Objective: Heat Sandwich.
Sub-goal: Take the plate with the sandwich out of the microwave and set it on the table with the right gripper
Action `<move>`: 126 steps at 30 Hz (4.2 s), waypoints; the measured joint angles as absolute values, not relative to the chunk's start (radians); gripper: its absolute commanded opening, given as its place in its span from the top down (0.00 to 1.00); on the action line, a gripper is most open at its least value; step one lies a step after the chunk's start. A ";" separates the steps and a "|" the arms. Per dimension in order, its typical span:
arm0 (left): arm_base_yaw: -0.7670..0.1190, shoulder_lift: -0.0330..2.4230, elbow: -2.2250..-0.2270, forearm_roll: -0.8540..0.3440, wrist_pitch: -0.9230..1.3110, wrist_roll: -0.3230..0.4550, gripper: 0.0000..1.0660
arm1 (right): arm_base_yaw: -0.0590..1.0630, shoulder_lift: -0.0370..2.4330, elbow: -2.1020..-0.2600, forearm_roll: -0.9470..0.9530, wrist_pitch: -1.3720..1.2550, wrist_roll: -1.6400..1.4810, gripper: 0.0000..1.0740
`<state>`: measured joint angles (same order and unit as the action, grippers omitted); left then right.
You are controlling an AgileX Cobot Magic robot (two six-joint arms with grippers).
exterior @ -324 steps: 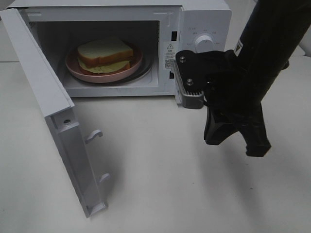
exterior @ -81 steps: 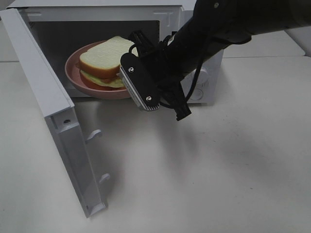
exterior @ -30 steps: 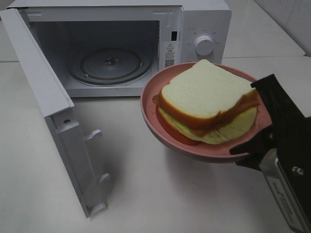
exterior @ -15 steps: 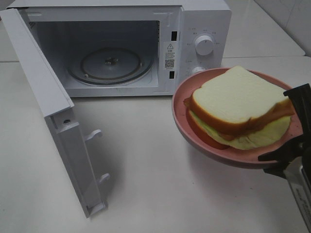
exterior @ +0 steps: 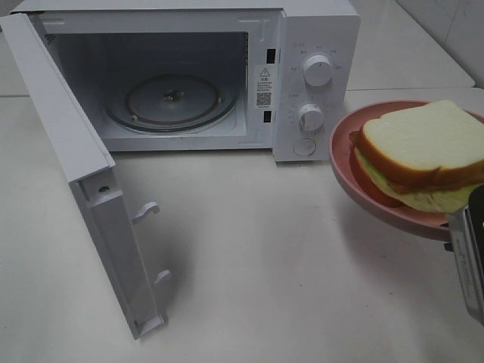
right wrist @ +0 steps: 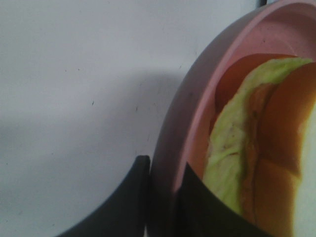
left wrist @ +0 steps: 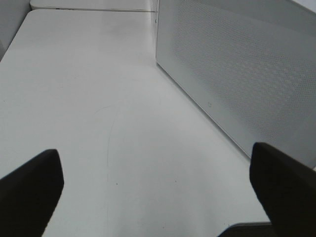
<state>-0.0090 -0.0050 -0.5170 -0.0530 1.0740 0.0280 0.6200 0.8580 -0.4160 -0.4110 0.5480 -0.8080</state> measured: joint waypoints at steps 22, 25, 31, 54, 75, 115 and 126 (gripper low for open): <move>-0.009 -0.005 -0.517 -0.053 1.074 0.028 0.09 | 0.620 0.908 -0.416 -0.767 0.749 -0.124 1.00; -0.009 -0.005 -0.517 -0.053 1.074 0.028 0.09 | 0.620 0.959 -0.416 -0.794 0.763 -0.014 1.00; -0.009 -0.005 -0.517 -0.053 1.074 0.028 0.09 | 0.620 1.064 -0.416 -0.862 0.766 0.219 1.00; -0.009 -0.005 -0.517 -0.053 1.074 0.028 0.09 | 0.620 1.494 -0.675 -0.903 0.962 0.866 1.00; -0.009 -0.005 -0.517 -0.053 1.074 0.028 0.09 | 0.620 1.777 -0.716 -0.895 0.885 1.140 0.97; -0.009 -0.005 -0.517 -0.053 1.074 0.028 0.09 | 0.620 1.960 -0.806 -0.910 0.841 1.225 0.55; -0.009 -0.005 -0.517 -0.053 1.074 0.028 0.09 | 0.620 1.814 -0.804 -0.775 0.775 1.024 0.33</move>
<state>-0.0090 -0.0050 -0.5170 -0.0530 1.0740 0.0280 0.6200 1.8140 -0.8040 -0.7750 0.7750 1.0240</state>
